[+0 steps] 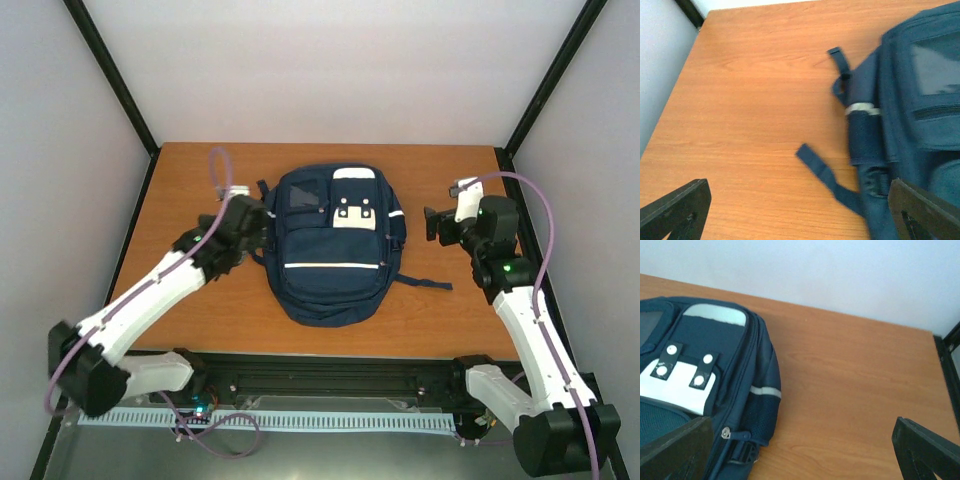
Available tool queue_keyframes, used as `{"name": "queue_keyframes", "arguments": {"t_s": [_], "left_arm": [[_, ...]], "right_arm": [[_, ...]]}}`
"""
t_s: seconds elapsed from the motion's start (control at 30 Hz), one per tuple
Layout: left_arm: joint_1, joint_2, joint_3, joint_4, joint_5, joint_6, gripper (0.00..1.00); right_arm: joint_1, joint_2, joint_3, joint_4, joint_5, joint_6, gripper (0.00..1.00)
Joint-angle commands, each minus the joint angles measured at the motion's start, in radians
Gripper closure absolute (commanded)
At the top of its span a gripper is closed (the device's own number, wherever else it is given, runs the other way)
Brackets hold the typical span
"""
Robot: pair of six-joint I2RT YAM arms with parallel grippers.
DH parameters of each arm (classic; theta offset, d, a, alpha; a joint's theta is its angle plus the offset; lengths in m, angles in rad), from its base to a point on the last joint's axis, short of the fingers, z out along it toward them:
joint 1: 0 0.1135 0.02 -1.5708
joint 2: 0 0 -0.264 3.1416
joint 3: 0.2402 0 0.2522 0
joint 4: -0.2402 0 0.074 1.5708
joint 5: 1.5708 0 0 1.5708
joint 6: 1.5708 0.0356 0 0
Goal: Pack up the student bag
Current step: Reset both arms
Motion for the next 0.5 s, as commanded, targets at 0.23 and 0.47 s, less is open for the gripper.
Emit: {"name": "queue_keyframes", "arguments": {"t_s": [0.23, 0.47], "left_arm": [[0.142, -0.226, -0.263, 0.343, 0.086, 0.217, 0.0], [0.143, -0.224, -0.205, 0.274, 0.093, 0.171, 0.0]], "right_arm": [[-0.005, -0.012, -0.081, 0.08, 0.055, 0.088, 0.0], [-0.005, -0.046, -0.103, 0.081, -0.031, 0.065, 0.0]]}}
